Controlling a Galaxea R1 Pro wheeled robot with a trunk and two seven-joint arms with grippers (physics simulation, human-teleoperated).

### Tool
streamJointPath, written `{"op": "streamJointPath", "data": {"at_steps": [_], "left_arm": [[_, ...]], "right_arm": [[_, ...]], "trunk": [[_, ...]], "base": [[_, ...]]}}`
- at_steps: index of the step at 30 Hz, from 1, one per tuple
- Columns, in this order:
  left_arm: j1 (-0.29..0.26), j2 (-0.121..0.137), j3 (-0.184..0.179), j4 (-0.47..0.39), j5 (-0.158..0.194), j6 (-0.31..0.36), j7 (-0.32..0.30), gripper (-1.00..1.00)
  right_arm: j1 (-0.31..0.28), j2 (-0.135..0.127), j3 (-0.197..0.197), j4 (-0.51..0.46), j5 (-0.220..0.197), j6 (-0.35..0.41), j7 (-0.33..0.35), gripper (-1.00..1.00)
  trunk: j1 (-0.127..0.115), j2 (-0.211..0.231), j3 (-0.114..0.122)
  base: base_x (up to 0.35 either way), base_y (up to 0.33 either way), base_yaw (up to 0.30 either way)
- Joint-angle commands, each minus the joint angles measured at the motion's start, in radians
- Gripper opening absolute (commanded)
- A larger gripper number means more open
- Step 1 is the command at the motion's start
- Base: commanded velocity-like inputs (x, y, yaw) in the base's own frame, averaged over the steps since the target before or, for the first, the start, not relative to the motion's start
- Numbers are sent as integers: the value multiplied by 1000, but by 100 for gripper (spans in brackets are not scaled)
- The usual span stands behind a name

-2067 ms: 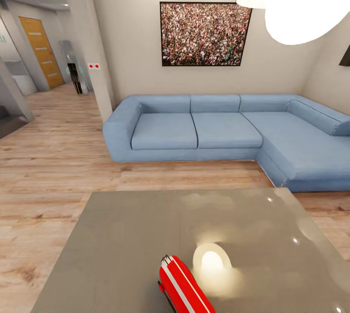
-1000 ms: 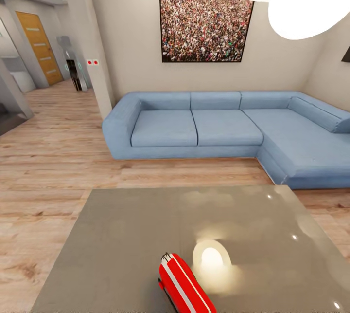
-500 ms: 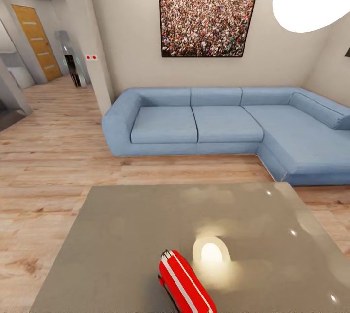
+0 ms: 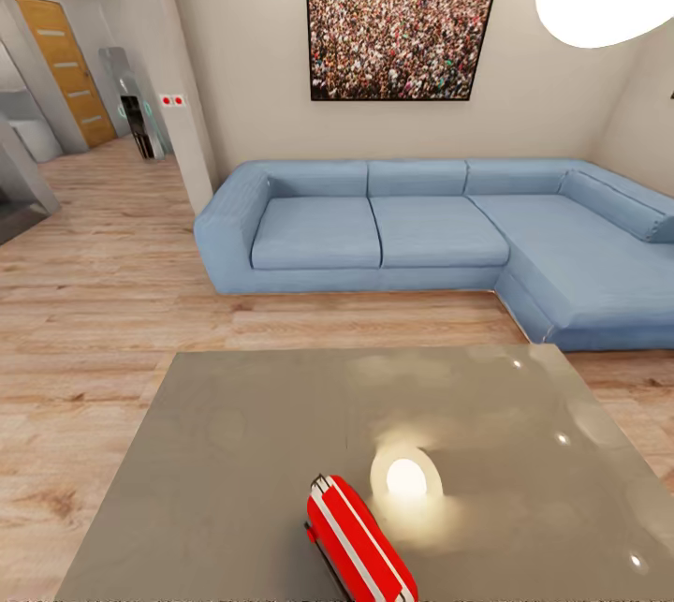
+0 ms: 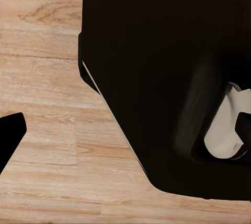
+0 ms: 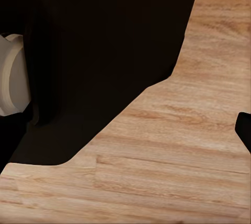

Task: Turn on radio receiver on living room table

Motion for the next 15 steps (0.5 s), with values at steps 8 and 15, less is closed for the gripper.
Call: {"op": "streamJointPath", "data": {"at_steps": [8,15], "left_arm": [[0,0,0,0,0,0,0,100],[0,0,1,0,0,0,2,100]], "right_arm": [[0,0,0,0,0,0,0,100],[0,0,0,0,0,0,0,100]], "trunk": [[0,0,-13],[0,0,-25]], "base": [[0,0,0],[0,0,0]]}}
